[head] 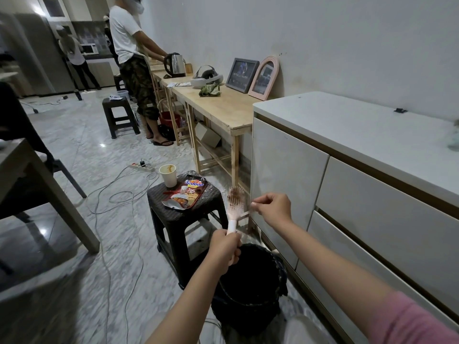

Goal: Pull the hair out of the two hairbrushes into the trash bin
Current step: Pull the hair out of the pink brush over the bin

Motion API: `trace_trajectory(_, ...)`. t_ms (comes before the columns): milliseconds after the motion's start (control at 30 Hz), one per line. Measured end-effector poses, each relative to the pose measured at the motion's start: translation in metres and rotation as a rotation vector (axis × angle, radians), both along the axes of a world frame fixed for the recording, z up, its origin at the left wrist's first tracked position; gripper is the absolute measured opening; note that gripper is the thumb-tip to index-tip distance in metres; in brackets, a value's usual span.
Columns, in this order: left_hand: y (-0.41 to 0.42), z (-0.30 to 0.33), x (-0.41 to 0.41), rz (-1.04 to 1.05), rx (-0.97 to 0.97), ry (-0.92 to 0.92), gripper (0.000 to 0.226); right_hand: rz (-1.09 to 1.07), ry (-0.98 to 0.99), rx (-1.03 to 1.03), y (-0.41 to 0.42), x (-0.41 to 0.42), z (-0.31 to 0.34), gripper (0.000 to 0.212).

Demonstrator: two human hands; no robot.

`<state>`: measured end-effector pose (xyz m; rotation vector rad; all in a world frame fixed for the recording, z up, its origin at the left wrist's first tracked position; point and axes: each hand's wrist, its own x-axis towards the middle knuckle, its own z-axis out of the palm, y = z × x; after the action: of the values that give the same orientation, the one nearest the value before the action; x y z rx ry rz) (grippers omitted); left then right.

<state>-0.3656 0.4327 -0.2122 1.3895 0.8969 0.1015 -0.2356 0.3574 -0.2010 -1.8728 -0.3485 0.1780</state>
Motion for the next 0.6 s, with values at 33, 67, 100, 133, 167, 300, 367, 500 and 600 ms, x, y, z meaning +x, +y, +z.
trace_trajectory(33, 0.002, 0.001, 0.0, 0.023, -0.018, 0.006, 0.012, 0.0, -0.009, 0.008, -0.002, 0.0, 0.001, 0.017)
trace_trajectory(67, 0.004, 0.002, 0.0, 0.05, -0.038, 0.013, 0.011, 0.001, -0.011, 0.019, -0.003, 0.0, 0.001, 0.02)
trace_trajectory(100, 0.005, 0.003, 0.001, 0.09, -0.066, 0.013, 0.01, 0.002, -0.007, 0.032, -0.005, 0.001, 0.001, 0.021)
trace_trajectory(133, 0.008, 0.002, 0.002, 0.142, -0.098, 0.013, 0.008, 0.002, 0.005, 0.053, -0.006, 0.003, 0.001, 0.02)
trace_trajectory(167, 0.011, 0.002, 0.001, 0.198, -0.13, 0.014, 0.007, -0.002, 0.018, 0.073, -0.008, 0.005, 0.0, 0.02)
trace_trajectory(300, 0.032, -0.005, -0.004, 0.374, -0.207, -0.001, 0.01, -0.088, 0.103, 0.193, -0.017, 0.013, -0.001, 0.022)
trace_trajectory(367, 0.043, -0.008, -0.008, 0.468, -0.218, -0.018, 0.007, -0.155, 0.144, 0.261, -0.024, 0.018, 0.0, 0.021)
trace_trajectory(500, 0.062, -0.014, -0.015, 0.594, -0.172, -0.034, 0.032, -0.331, 0.17, 0.343, -0.034, 0.029, -0.002, 0.018)
trace_trajectory(600, 0.067, -0.015, -0.02, 0.611, -0.111, -0.02, 0.036, -0.411, 0.195, 0.337, -0.036, 0.033, -0.004, 0.019)
